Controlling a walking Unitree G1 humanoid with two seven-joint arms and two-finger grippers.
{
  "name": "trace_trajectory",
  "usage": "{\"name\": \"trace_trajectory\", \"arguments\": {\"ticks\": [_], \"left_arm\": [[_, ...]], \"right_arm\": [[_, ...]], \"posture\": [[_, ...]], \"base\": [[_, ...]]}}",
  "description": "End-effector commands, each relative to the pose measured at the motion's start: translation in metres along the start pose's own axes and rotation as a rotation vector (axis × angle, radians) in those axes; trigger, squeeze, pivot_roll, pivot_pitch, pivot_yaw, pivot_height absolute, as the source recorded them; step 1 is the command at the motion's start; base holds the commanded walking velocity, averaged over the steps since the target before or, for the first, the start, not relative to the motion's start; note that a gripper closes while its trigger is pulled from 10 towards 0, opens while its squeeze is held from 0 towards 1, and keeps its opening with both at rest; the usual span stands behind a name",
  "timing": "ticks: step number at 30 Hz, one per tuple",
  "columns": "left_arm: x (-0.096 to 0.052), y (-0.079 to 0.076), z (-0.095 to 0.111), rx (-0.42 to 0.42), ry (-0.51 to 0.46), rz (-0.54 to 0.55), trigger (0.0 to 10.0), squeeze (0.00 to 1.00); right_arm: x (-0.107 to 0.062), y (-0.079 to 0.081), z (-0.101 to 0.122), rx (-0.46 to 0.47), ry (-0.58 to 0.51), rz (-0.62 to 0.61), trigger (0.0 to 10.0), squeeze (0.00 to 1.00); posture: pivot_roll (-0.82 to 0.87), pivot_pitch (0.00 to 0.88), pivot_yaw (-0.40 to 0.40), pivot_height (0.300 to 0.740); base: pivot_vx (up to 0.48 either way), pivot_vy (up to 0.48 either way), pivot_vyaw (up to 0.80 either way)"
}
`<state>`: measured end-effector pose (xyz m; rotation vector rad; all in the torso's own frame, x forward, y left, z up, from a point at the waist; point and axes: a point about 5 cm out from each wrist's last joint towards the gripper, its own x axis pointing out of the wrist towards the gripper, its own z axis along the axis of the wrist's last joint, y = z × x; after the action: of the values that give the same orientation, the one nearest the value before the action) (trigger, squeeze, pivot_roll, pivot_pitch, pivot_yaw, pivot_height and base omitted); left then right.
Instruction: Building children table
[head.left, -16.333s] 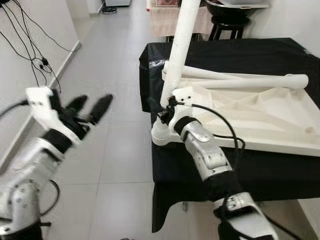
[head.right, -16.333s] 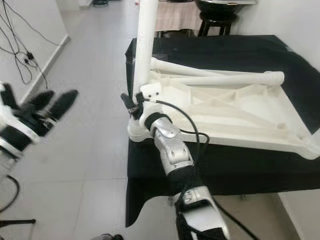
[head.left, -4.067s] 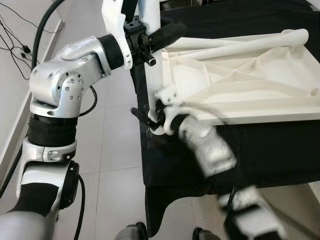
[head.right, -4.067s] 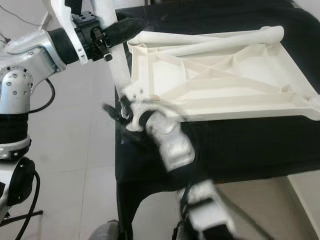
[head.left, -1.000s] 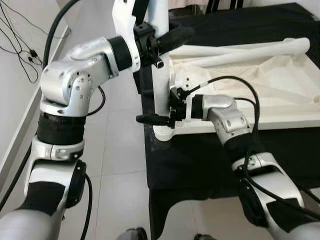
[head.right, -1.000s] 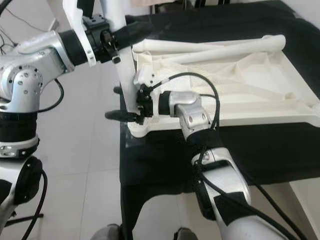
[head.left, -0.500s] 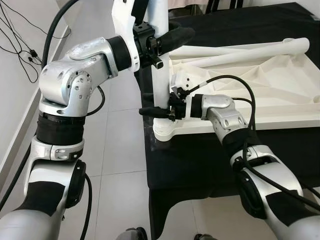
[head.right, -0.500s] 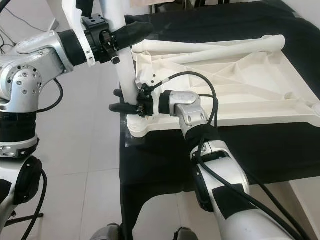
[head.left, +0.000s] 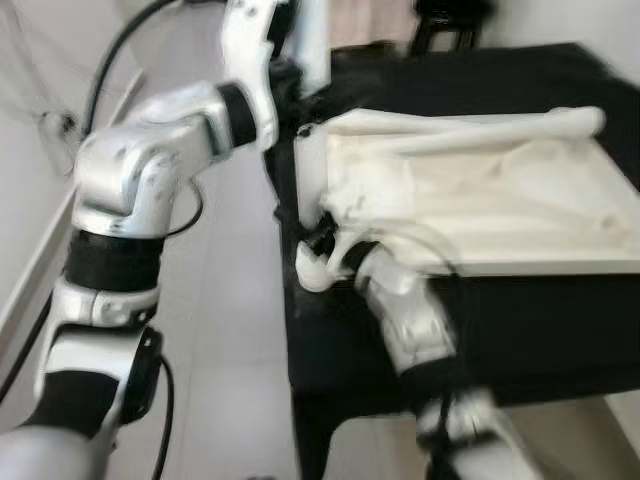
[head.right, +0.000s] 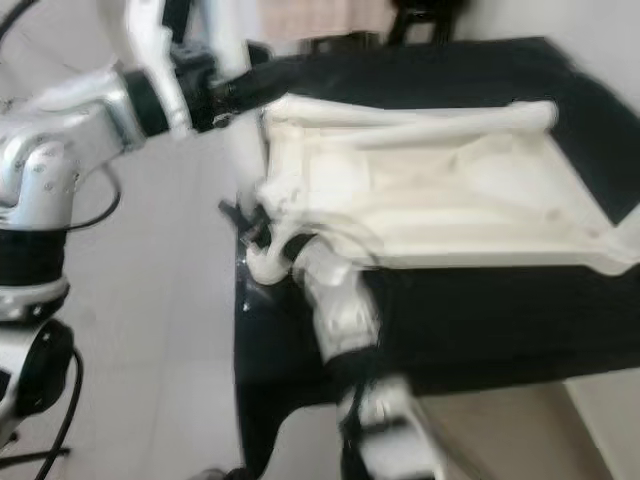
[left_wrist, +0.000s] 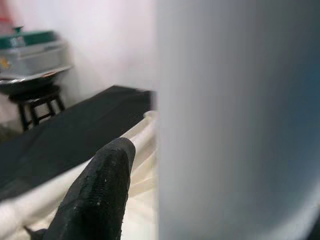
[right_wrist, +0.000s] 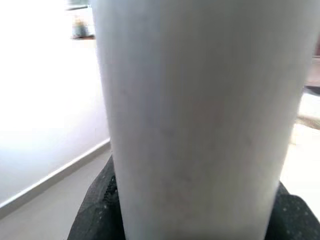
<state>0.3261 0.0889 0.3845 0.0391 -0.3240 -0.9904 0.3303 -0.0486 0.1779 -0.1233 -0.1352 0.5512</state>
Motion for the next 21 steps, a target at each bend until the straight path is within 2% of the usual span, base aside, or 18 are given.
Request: {"name": "trace_trajectory", "arguments": {"ticks": [1, 3, 7, 8, 10, 11, 14, 21], "left_arm": [[0.003, -0.002, -0.001, -0.002, 0.012, -0.014, 10.0, 0.0], [0.004, -0.004, -0.005, 0.002, 0.023, -0.023, 10.0, 0.0], [0.004, -0.002, 0.0, 0.005, 0.009, -0.021, 10.0, 0.0], [0.003, -0.001, 0.001, 0.001, 0.001, -0.014, 7.3, 0.0], [0.003, -0.001, 0.001, 0.001, 0.001, -0.014, 7.3, 0.0], [0.002, 0.0, 0.002, -0.004, -0.007, -0.016, 0.0, 0.0], [0.001, -0.001, 0.001, -0.01, -0.008, -0.021, 0.0, 0.0], [0.001, -0.001, 0.002, -0.007, -0.012, -0.02, 0.0, 0.0]], "right_arm": [[-0.015, 0.013, -0.052, 0.038, 0.247, -0.01, 0.0, 0.0], [-0.004, 0.005, -0.045, -0.043, 0.201, -0.017, 0.0, 0.0], [0.005, 0.0, -0.042, -0.057, 0.195, -0.008, 0.0, 0.0], [0.006, -0.003, -0.04, -0.062, 0.199, -0.036, 0.0, 0.0], [0.006, -0.003, -0.04, -0.062, 0.199, -0.036, 0.0, 0.0], [0.006, -0.006, -0.037, -0.068, 0.201, -0.066, 0.0, 0.0], [0.003, -0.01, -0.032, -0.082, 0.212, -0.121, 0.0, 0.0], [0.004, -0.015, -0.023, -0.098, 0.201, -0.143, 0.0, 0.0]], "posture": [[0.01, 0.145, 0.1, 0.74], [0.01, 0.144, 0.094, 0.74], [0.01, 0.134, 0.085, 0.74], [0.0, 0.131, 0.084, 0.74], [0.0, 0.131, 0.084, 0.74], [0.0, 0.128, 0.086, 0.74], [0.0, 0.129, 0.084, 0.74], [0.0, 0.125, 0.081, 0.74]], "base": [[0.0, 0.0, 0.0], [0.0, 0.0, 0.0], [0.0, 0.0, 0.0], [0.0, 0.0, 0.0], [0.0, 0.0, 0.0], [0.0, 0.0, 0.0], [0.0, 0.0, 0.0], [0.0, 0.0, 0.0]]}}
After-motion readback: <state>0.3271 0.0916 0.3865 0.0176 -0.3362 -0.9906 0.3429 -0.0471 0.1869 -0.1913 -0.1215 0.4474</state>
